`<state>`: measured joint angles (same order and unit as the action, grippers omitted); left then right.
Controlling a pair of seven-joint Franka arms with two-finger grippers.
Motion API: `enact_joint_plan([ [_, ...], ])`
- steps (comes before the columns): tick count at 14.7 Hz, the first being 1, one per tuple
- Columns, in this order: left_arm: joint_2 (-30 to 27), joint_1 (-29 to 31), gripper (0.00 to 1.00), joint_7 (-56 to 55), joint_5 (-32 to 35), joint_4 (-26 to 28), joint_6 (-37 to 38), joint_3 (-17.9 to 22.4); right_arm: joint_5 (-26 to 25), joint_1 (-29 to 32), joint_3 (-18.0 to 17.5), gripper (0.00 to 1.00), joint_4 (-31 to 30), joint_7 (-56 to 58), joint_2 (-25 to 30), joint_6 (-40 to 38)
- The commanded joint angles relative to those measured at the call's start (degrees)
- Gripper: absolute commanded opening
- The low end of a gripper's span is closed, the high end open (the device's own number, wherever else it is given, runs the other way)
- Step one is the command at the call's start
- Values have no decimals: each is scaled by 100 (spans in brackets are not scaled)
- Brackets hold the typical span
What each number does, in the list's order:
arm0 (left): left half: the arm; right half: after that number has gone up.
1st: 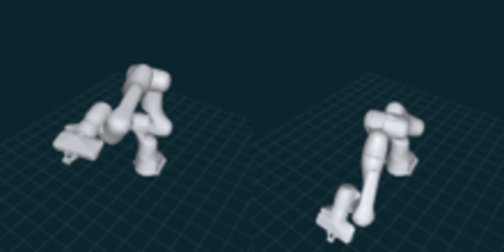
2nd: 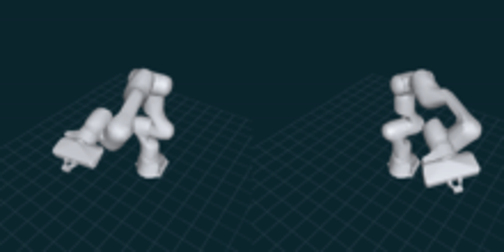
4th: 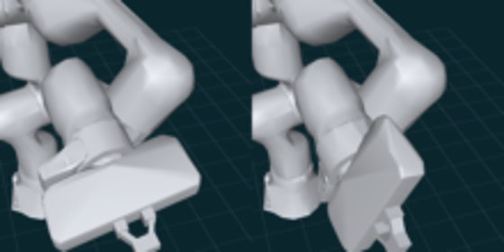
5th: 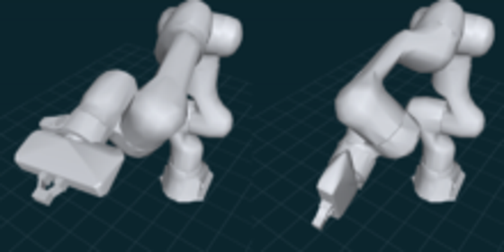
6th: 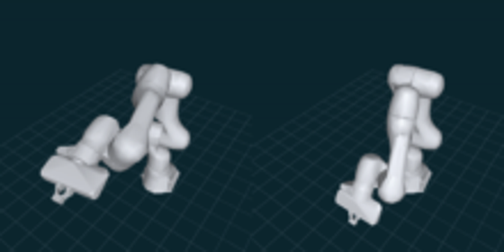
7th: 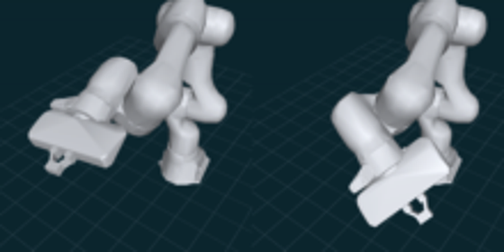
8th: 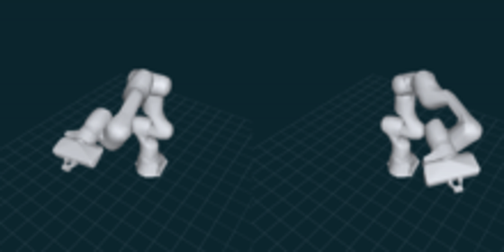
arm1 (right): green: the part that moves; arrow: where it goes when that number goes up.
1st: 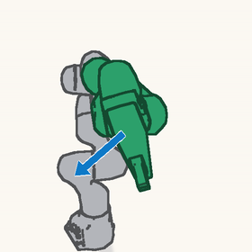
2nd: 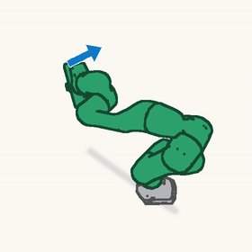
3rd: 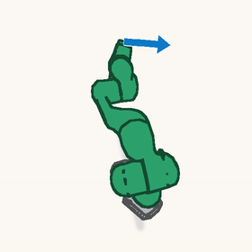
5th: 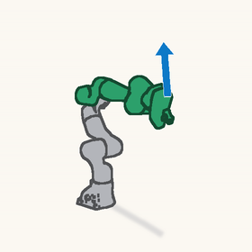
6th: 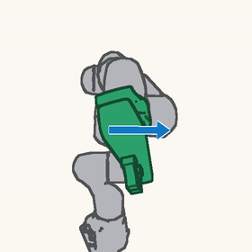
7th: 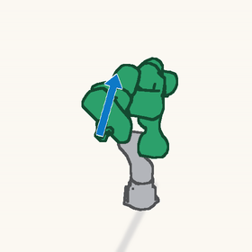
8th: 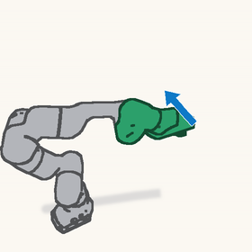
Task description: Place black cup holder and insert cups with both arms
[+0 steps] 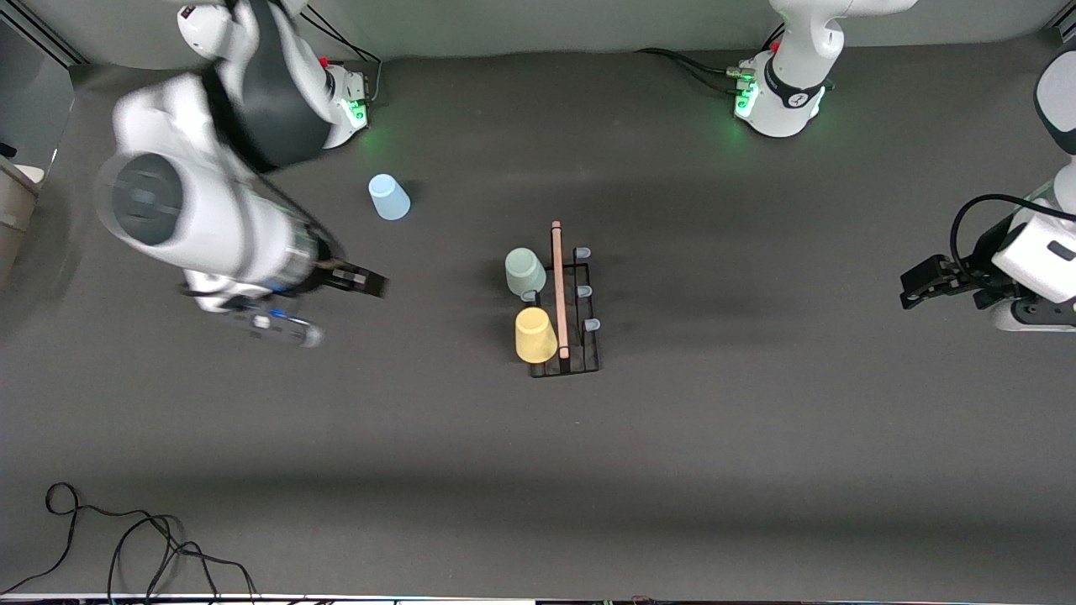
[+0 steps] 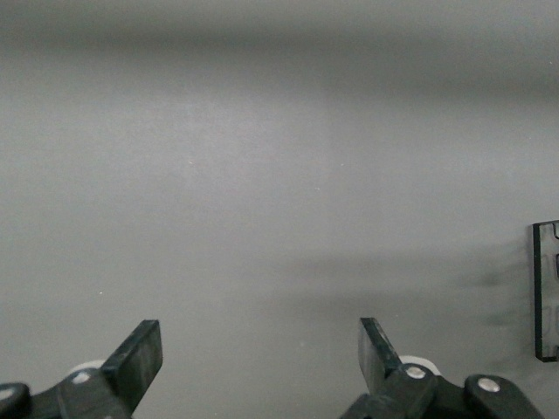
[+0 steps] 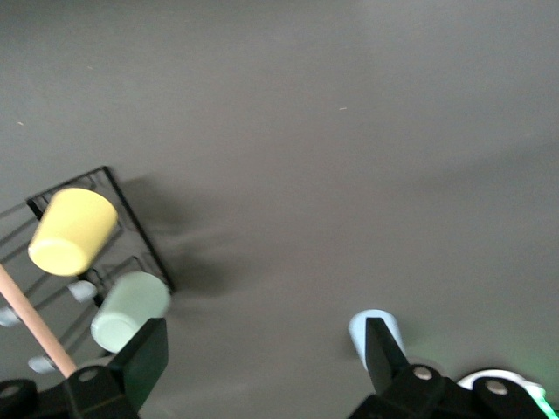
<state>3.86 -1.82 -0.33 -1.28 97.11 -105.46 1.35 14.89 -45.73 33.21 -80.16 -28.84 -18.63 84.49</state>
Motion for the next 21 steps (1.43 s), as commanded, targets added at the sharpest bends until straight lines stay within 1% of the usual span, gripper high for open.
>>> enact_joint_plan([
  [1, 1, 67, 100, 95, -57, -42, -45, -12, -240, -94, 535, 100, -149, 956, 473, -528],
  [2, 1, 50, 100, 95, -57, -43, -36, -12, -354, -94, 755, 100, -140, 1185, 614, -704],
  [4, 1, 58, 100, 104, -57, -43, -45, -21, -626, -85, 1037, 100, -158, 1694, 860, -889],
  [5, 18, 41, 100, 95, -48, -43, -54, -21, -653, -85, 1230, 100, -184, 1967, 983, -899],
  [6, 36, 15, 100, 95, -22, -43, -54, -21, -671, -94, 1310, 100, -193, 2118, 1063, -864],
  [8, 36, 6, 100, 86, 5, -43, -54, -21, -689, -94, 1372, 100, -158, 2145, 1081, -829],
  [9, 45, 6, 100, 86, 5, -34, -54, -21, -802, -103, 1416, 100, -158, 2145, 1081, -750],
  [11, 36, 6, 100, 86, 14, -34, -54, -21, -1214, -146, 1399, 100, -184, 2154, 1081, -671],
  [12, 36, -3, 100, 86, 22, -51, -45, -21, -1233, -155, 1390, 100, -193, 2154, 1090, -662],
  [14, 27, -3, 100, 51, 31, -261, 112, -47, -1242, -155, 1390, 100, -202, 2163, 1081, -600],
  [16, 1, -3, 100, 42, 40, -568, 733, -65, -1251, -120, 1390, 100, -202, 2154, 1081, -591],
  [17, -34, -3, 100, 68, 75, -753, 1085, -65, -1251, -59, 1329, 100, -210, 2154, 1081, -591],
  [18, -69, -12, 100, 51, 162, -859, 1358, -73, -1251, 168, 1137, 100, -202, 2154, 1090, -600],
  [19, -174, -38, 100, 25, 224, -886, 1544, -82, -1251, 640, 622, 100, -202, 2154, 1107, -600],
  [21, -341, -47, 100, 42, 260, -886, 1616, -82, -1304, 1782, -564, 100, -210, 2146, 1239, -609],
])
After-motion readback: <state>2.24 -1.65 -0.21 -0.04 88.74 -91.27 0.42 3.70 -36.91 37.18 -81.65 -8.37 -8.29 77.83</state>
